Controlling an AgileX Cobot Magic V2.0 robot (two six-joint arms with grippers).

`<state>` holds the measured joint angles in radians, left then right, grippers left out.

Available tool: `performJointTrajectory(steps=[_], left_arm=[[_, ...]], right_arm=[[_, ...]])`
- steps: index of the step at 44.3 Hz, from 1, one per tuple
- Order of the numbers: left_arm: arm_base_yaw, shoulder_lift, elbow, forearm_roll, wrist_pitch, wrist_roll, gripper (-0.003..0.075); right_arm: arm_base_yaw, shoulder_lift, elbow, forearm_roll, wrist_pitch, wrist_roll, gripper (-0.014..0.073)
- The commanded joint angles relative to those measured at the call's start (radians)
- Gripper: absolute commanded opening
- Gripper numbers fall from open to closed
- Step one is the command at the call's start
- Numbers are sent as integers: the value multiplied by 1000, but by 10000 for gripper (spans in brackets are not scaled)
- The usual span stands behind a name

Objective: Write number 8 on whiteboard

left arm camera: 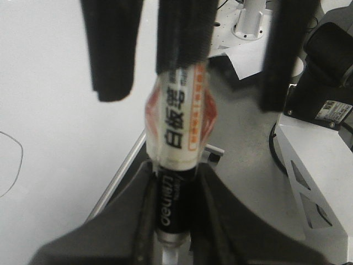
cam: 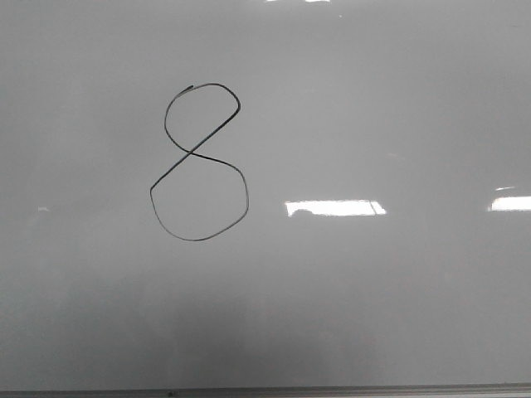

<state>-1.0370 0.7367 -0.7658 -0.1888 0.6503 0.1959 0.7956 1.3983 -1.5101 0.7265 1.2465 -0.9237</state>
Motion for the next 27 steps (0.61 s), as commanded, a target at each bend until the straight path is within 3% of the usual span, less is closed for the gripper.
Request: performJointTrajectory(steps=[1, 11, 16, 21, 27], left_arm=[[-4, 5, -34, -3, -28, -6, -21], [-2, 55, -32, 64, 50, -19, -21], [35, 120, -32, 173, 71, -154, -20], [134, 186, -32, 312, 68, -282, -20], [328, 248, -32, 382, 31, -321, -20]], right_arm=[[-1, -39, -30, 62, -37, 6, 636], [-49, -124, -30, 38, -168, 25, 643], [-113, -197, -27, -48, -174, 114, 640], [-169, -287, 28, -195, -180, 242, 636], [-229, -447, 219, -347, -259, 393, 535]])
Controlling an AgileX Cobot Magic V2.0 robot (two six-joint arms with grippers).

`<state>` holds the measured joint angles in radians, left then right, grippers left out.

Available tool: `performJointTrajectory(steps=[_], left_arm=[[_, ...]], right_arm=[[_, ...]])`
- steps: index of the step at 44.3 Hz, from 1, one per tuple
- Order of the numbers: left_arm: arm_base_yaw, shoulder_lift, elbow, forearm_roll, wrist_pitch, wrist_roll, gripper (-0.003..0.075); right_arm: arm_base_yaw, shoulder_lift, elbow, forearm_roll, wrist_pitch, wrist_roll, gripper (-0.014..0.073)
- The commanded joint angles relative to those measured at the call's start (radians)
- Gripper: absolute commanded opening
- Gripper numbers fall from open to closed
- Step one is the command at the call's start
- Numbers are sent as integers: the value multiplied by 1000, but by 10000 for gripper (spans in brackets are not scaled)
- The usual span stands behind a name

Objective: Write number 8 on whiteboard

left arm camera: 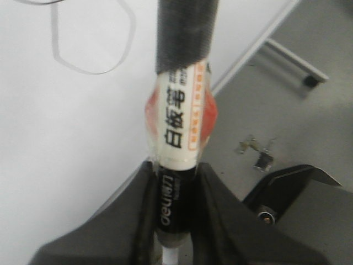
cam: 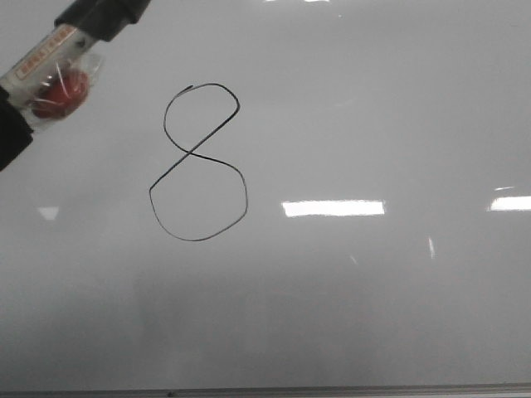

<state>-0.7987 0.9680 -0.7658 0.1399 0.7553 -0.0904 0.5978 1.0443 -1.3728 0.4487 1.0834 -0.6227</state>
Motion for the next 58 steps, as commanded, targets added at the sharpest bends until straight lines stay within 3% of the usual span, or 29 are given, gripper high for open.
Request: performJointTrajectory(steps=[1, 13, 22, 27, 58], left_arm=[[126, 26, -32, 60, -83, -34, -20], [629, 88, -32, 39, -196, -34, -20], [822, 134, -32, -22, -254, -34, -20], [849, 179, -30, -22, -280, -34, -20], [849, 470, -22, -75, -567, -34, -18]], right_arm=[[-42, -128, 119, -95, -119, 128, 510], [-143, -520, 613, -350, -330, 603, 269], [-200, -741, 808, -569, -337, 811, 19], [-203, -822, 856, -612, -345, 821, -76], [-203, -868, 882, -614, -383, 821, -70]])
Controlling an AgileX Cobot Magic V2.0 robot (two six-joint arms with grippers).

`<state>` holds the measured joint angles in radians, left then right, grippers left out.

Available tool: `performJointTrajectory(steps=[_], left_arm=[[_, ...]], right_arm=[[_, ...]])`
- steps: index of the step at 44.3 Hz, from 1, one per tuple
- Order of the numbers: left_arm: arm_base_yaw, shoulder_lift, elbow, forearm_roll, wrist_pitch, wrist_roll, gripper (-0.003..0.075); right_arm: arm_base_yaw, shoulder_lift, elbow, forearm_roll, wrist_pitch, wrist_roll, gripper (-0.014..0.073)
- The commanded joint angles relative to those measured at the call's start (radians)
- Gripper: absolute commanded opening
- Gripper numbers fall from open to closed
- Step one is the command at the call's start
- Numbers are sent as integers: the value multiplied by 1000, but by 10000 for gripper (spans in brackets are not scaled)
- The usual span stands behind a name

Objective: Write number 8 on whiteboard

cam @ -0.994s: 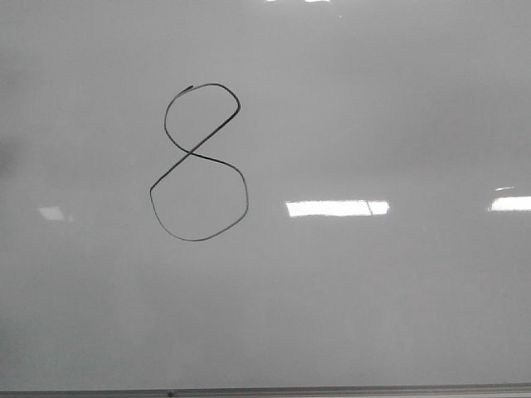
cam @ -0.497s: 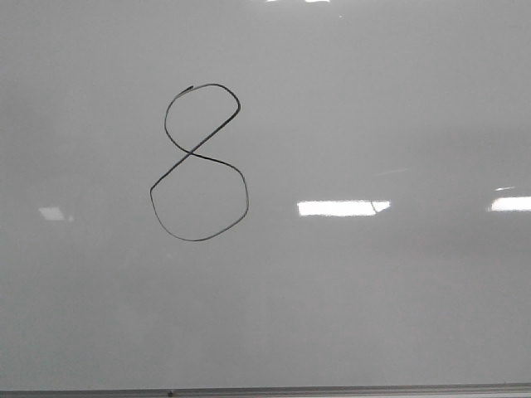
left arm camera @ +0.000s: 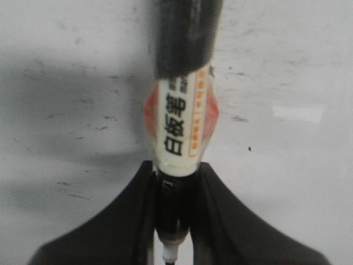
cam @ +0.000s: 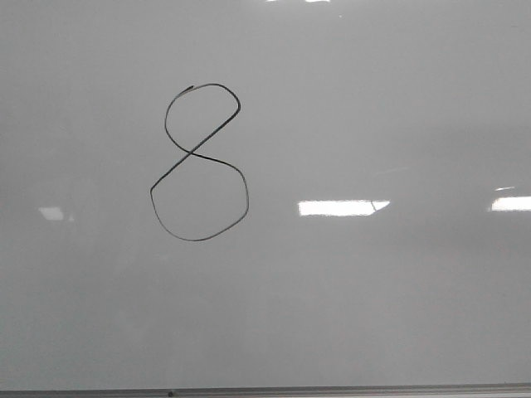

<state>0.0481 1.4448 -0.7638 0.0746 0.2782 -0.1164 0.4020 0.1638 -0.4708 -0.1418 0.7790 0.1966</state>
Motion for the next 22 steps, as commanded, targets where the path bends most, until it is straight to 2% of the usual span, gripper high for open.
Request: performJointTrajectory(steps=[1, 6, 15, 22], left_arm=[[2, -5, -24, -10, -91, -8, -18], [2, -3, -24, -10, -89, -8, 13], [2, -4, -24, -10, -87, -8, 204], [2, -4, -24, -10, -87, -8, 244]], right_arm=[[-7, 13, -20, -24, -78, 1, -70], [-7, 13, -20, -24, -78, 1, -70], [-7, 13, -20, -24, -77, 1, -70], [-7, 13, -20, -24, -77, 1, -70]])
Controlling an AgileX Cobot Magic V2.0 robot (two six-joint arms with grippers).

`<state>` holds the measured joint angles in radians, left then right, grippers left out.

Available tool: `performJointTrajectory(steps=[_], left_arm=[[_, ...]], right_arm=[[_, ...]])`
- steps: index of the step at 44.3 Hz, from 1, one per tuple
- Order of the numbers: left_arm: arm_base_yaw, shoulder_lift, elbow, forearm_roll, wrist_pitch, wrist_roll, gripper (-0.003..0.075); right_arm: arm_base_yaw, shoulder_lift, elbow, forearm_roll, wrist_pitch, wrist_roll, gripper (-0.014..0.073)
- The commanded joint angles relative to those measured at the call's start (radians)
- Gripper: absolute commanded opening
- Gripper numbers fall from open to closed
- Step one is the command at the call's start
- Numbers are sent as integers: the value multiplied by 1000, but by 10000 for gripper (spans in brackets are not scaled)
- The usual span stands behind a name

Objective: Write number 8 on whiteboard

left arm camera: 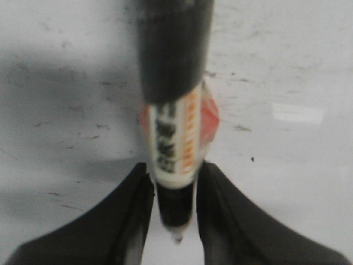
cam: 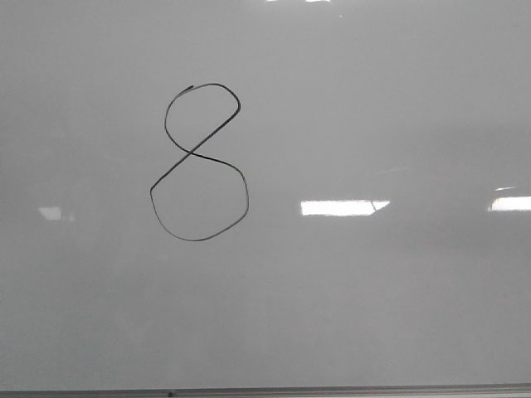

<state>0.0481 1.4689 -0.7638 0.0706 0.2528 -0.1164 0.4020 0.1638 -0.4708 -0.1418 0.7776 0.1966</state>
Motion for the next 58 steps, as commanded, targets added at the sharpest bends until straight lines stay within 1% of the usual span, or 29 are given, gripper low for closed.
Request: performJointTrajectory(steps=[1, 4, 9, 12, 20, 27, 30, 34, 38, 42, 47, 48, 49, 58], left_arm=[[2, -28, -24, -6, -62, -8, 252], [2, -28, -24, -6, -64, -8, 300], [2, -28, -24, -6, -62, -8, 424], [2, -34, -24, -6, -46, -8, 477], [2, -101, -24, 28, 18, -8, 483], [2, -219, 2, 28, 22, -8, 475], [-2, -281, 30, 28, 10, -8, 451], [-2, -378, 81, 28, -7, -8, 395], [-2, -472, 150, 28, -31, -8, 312], [-2, -573, 221, 21, -44, -8, 200], [-2, -704, 288, 11, -56, -8, 15], [-2, -729, 297, 3, -59, -8, -5], [-2, -752, 308, -3, -63, -8, -18], [-2, -977, 346, -6, -43, -8, -21]], right_arm=[[-7, 13, -20, -24, -75, 1, -70], [-7, 13, -20, -24, -72, 1, -70], [-7, 13, -20, -24, -68, 1, -70], [-7, 13, -20, -24, -68, 1, -70], [-7, 13, -20, -24, -71, 1, -70], [-7, 13, -20, -24, -72, 1, -70], [-7, 13, -20, -24, -72, 1, -70], [-7, 13, -20, -24, -72, 1, -70], [-7, 13, -20, -24, -72, 1, -70], [-7, 13, -20, -24, -72, 1, -70], [-7, 13, -20, -24, -72, 1, -70], [-7, 13, -20, -24, -72, 1, -70], [-7, 13, -20, -24, -72, 1, -70], [-7, 13, -20, -24, -72, 1, -70]])
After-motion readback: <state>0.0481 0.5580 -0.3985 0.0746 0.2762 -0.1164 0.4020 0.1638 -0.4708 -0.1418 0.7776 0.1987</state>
